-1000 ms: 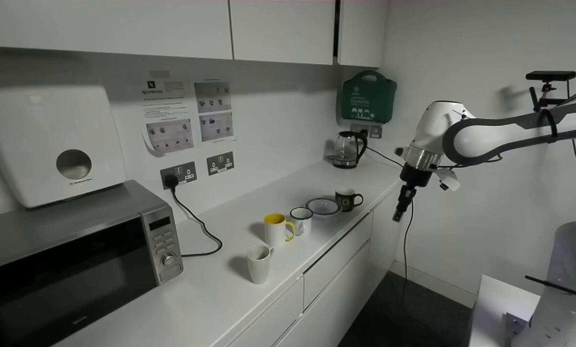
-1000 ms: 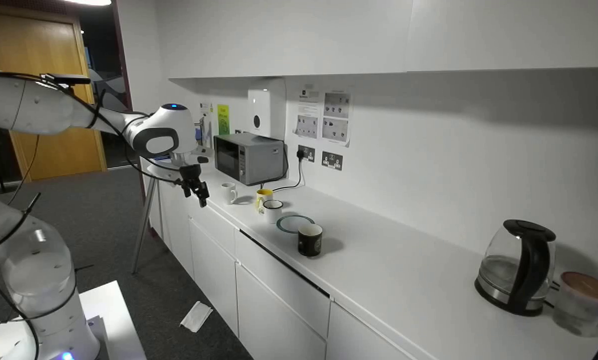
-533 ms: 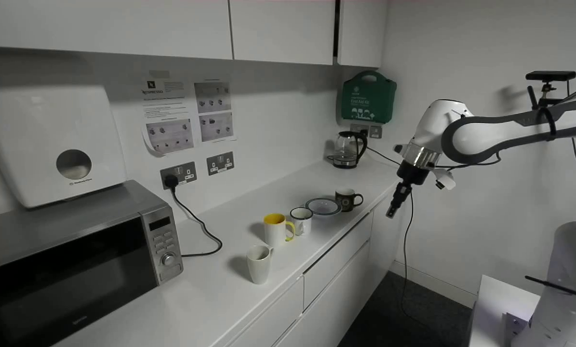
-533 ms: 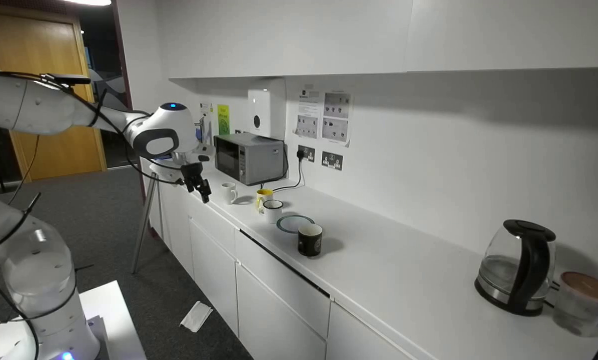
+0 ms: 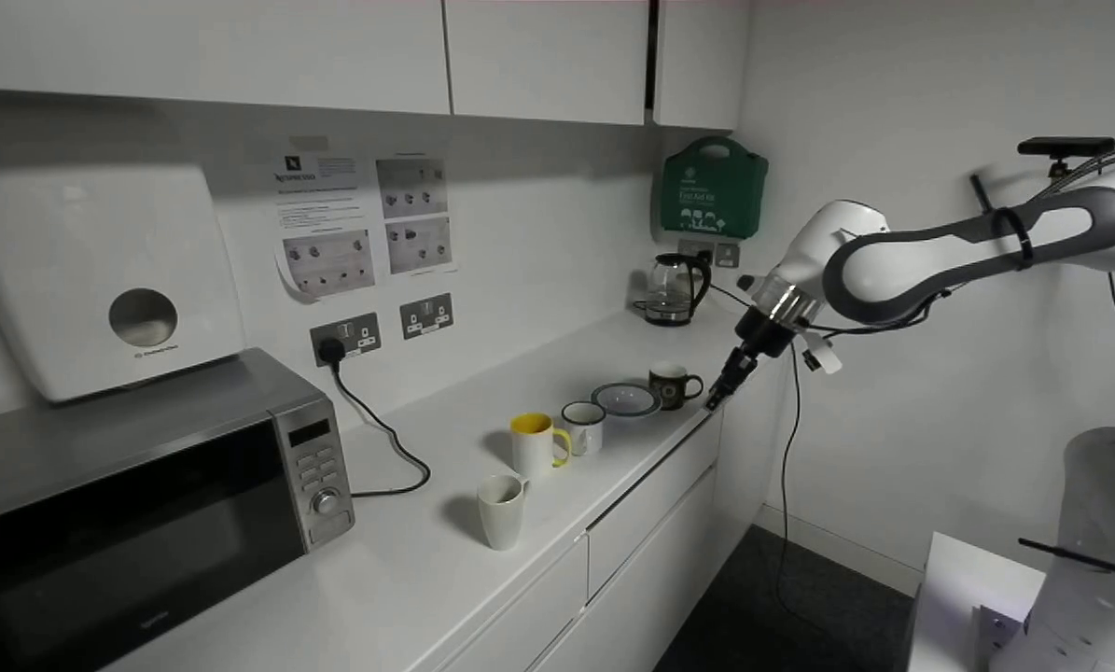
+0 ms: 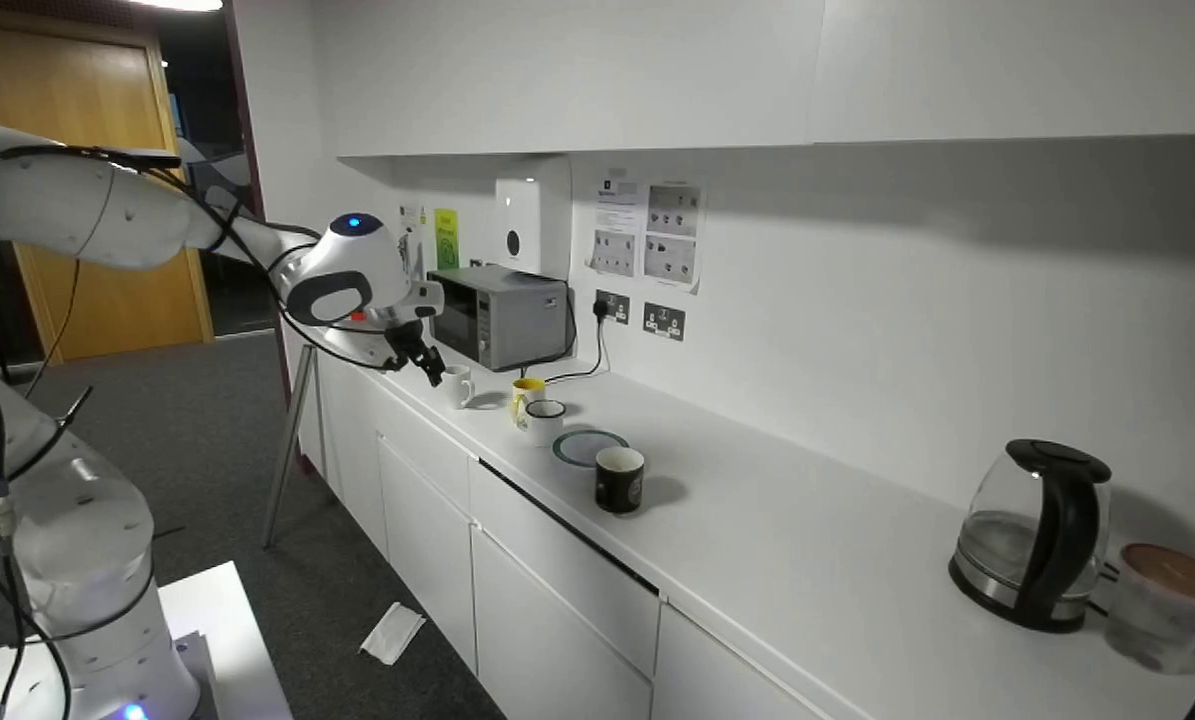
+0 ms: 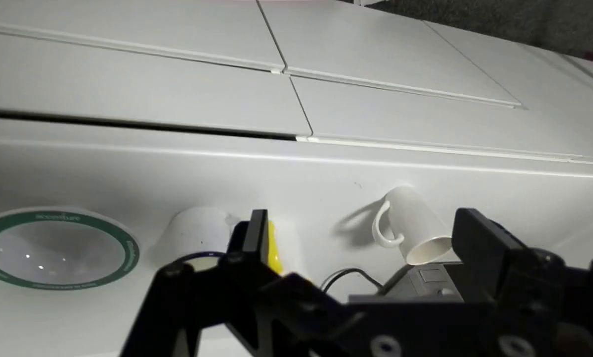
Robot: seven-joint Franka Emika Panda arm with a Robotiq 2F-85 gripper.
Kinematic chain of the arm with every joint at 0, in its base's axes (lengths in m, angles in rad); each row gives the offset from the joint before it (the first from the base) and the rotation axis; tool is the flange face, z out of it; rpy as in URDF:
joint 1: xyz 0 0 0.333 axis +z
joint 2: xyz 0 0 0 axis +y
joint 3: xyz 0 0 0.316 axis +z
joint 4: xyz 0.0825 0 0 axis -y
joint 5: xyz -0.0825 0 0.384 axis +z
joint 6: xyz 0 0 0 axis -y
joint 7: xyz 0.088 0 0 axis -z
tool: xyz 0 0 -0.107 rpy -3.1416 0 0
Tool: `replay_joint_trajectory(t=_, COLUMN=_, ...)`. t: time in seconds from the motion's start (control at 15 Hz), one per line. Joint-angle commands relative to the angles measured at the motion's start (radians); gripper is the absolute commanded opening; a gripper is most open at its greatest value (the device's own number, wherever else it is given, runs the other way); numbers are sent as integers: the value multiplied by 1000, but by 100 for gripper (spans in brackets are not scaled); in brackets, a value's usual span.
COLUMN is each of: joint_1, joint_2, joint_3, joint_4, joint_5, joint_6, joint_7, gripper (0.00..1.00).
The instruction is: Move the left second cup towards you
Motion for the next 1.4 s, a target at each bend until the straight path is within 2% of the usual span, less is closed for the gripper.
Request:
replay_joint_trajectory(t=0.0, joint_1=57, joint_2=148, joint_3=-40, joint_4=122, joint_5=65, joint_6=68, joint_7=-131, gripper=100)
replay_joint_trajectory(t=0.33, joint_1=40, joint_2=321, joint_3=-17, joint_4=287, joint_5=125, joint_6=74, joint_7=-199, gripper=100)
replay_joint_trajectory(t=0.73, joint_1=-8, joint_2=493, joint_3=63, joint_4=481, joint_5=237, joint_6=78, joint_7=-198, gripper=100)
replay_joint_trajectory(t=1.07, joint_1=-65, joint_2=607, joint_3=142, joint_4=610, joint_5=174, joint_6=38, joint_7=-194, gripper=100)
replay_joint_trajectory(t=1.33, joint_1=-128, joint_2=681, joint_3=175, joint_4=671, joint_5=83, joint_6=-53, joint_7=-264, gripper=100)
